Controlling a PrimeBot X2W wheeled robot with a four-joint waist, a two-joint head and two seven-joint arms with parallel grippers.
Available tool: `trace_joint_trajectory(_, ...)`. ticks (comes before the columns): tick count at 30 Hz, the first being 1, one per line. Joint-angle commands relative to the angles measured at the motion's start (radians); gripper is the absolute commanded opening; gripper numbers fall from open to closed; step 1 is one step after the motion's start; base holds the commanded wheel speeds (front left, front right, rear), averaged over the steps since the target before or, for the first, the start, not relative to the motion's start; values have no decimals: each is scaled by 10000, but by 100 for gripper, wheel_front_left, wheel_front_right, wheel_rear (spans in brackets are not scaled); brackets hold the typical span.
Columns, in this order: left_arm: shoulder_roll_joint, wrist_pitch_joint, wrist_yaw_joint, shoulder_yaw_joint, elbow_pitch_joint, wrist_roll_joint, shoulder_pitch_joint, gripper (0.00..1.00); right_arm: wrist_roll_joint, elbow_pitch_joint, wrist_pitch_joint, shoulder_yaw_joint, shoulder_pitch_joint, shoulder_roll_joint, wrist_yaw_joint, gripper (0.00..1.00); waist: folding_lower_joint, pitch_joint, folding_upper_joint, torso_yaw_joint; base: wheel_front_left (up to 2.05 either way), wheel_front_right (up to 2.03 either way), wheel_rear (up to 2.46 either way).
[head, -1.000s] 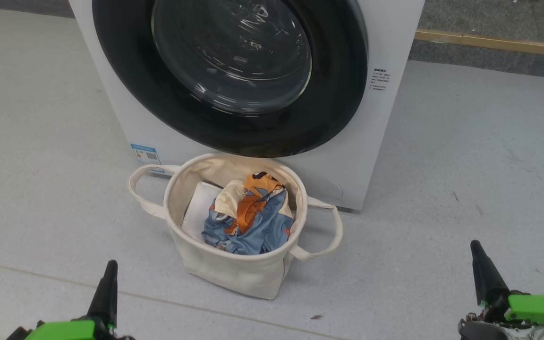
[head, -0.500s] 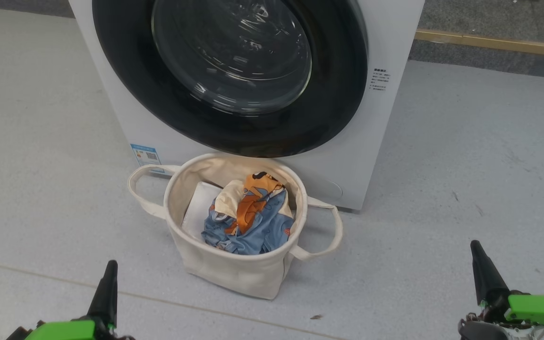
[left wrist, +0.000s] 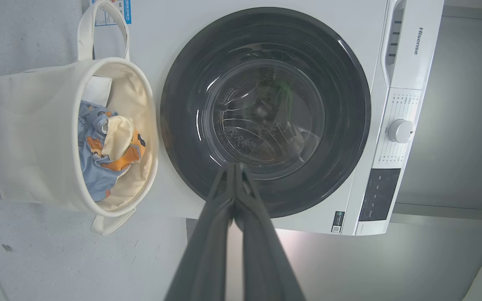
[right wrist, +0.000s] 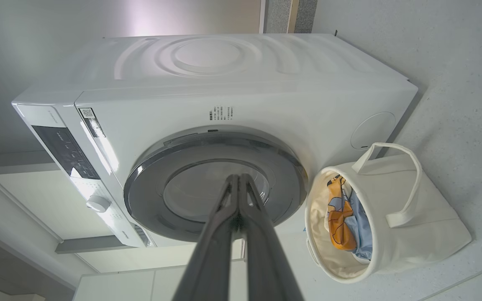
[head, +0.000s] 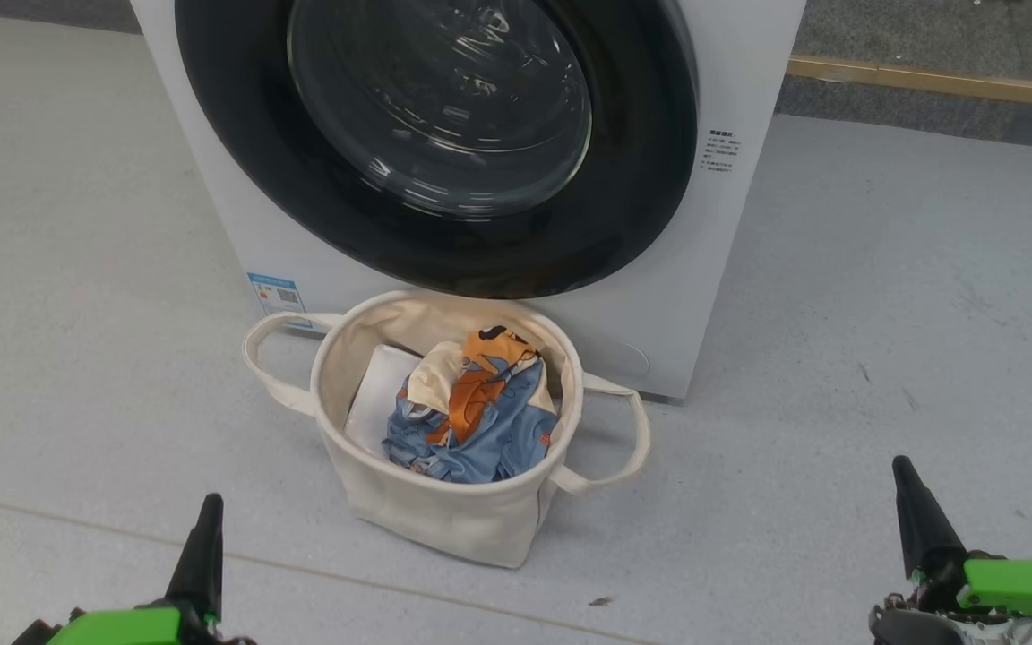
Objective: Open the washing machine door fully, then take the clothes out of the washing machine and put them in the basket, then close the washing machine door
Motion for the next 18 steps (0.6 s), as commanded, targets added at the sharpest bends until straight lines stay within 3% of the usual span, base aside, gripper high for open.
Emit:
trace_joint_trajectory(1, 60, 77, -71, 337, -268, -34, -446, 0, 57, -315, 83, 200, -489, -116, 2, 0, 0, 0, 0, 0, 0, 0, 0)
trace_joint_trajectory(18, 60, 77, -71, 337, -268, -34, -446, 0, 57, -315, 83, 200, -489, -116, 2, 0, 0, 0, 0, 0, 0, 0, 0)
